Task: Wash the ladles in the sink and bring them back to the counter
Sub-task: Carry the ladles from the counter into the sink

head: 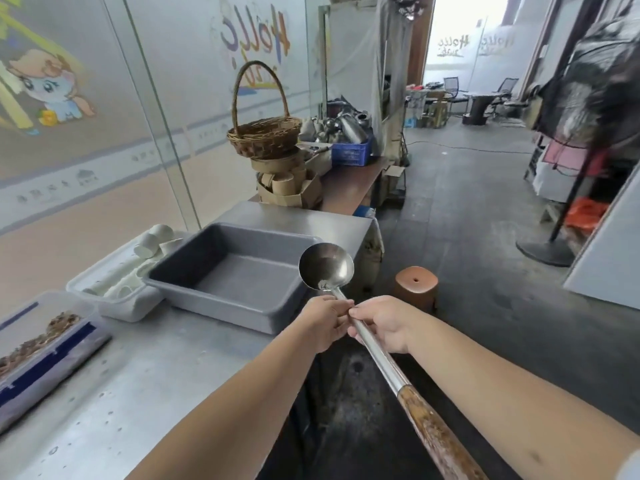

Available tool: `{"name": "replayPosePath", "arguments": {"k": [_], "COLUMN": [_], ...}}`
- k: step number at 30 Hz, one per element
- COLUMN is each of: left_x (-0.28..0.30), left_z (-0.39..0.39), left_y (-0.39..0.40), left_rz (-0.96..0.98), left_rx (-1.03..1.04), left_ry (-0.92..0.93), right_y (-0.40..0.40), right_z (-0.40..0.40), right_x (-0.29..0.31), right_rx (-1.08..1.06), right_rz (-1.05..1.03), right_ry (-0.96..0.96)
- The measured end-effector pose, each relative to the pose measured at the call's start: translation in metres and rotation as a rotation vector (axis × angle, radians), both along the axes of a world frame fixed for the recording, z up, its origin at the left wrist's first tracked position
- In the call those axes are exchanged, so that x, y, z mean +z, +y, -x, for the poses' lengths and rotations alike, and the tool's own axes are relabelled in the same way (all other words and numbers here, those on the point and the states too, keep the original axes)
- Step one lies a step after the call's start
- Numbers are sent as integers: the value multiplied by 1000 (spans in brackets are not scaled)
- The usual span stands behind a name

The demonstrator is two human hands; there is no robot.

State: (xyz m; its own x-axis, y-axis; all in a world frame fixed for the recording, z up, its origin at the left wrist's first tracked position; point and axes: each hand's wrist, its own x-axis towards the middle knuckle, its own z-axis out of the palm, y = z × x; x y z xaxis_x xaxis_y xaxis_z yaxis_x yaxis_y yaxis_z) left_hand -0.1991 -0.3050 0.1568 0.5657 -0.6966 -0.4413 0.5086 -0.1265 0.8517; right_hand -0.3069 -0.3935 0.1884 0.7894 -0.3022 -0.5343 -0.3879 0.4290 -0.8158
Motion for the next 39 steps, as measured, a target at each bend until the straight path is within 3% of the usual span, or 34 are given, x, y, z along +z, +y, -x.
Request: {"name": "replayPosePath", "arguments": {"k": [10, 16, 27, 39], "left_x": [2, -3, -23, -32], "left_z": [168, 309, 537, 762], "left_y": [-156, -256, -387, -509], "left_rz": [11, 1, -13, 24], "left_rx": [-257, -476, -970, -1537], "left_ry": [-43, -51, -92, -77], "right_y": [-125, -198, -263, -324], "right_z": [186, 334, 559, 746], "right_x": [3, -5, -28, -34], "right_rx": [-258, -498, -1023, -1583], "right_rz": [60, 90, 72, 77], "right_ry": [-23, 16, 40, 142]}}
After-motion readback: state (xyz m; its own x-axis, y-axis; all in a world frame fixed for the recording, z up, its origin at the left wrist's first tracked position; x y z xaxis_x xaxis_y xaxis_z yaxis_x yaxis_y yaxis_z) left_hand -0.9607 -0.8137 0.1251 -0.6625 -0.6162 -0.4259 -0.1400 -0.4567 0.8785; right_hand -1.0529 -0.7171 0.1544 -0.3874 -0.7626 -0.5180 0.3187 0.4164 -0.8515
